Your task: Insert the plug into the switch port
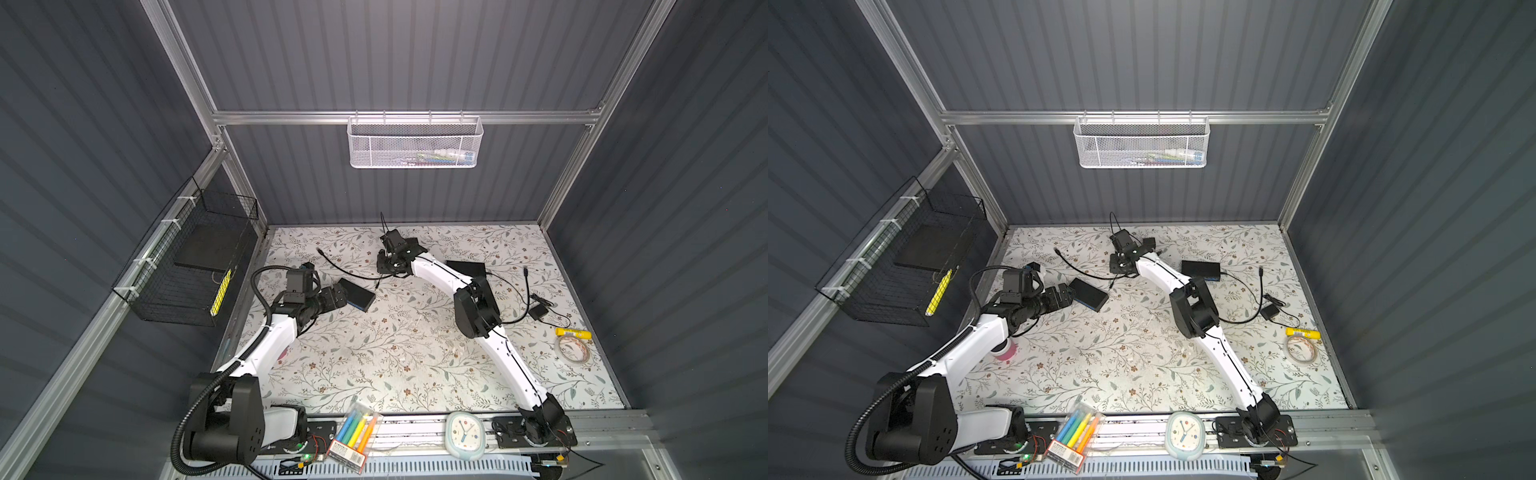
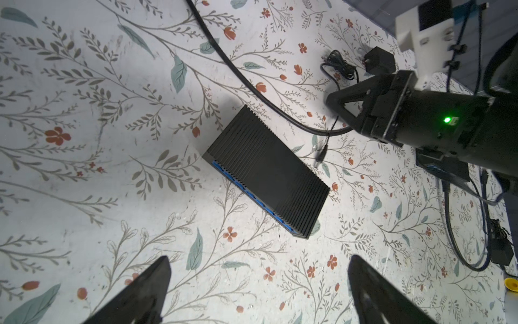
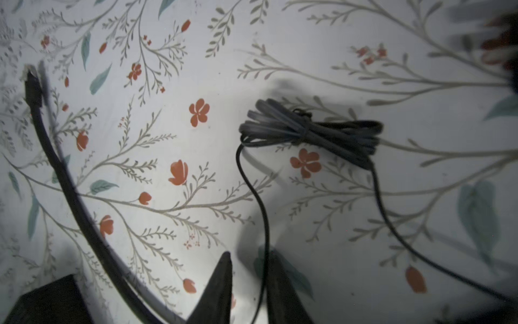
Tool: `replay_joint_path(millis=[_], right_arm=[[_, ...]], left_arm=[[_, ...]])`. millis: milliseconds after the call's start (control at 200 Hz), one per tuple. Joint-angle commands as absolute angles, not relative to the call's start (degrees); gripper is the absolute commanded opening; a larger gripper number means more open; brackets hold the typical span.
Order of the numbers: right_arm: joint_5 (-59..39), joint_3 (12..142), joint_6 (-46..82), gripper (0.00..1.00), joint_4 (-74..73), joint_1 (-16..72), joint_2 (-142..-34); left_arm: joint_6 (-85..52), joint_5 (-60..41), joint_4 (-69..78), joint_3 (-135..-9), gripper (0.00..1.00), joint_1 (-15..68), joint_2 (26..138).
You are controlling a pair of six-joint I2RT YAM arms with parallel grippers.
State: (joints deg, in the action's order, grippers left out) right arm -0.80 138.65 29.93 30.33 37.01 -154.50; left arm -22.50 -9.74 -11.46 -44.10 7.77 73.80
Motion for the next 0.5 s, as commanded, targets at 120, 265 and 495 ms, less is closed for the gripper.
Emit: replay_joint_path(millis=[120,265,495], right_arm=[[0.2,139.19,29.92,0.0,37.39,37.14,-154.1],[1.05,136.11,26.29,0.0,33.51,36.85,-148.09],[1.69,138.4,14.79,0.0,34.42,34.93,-133.69]], left_arm=[[-22.03,-11.93,-10.04,-43.47,0.98,7.56,72.32],[-22.24,-12.08,-10.55,-41.95,0.98,7.56,69.14],[-23.69,-11.93,-10.32,-40.1,0.97,7.56,63.5]])
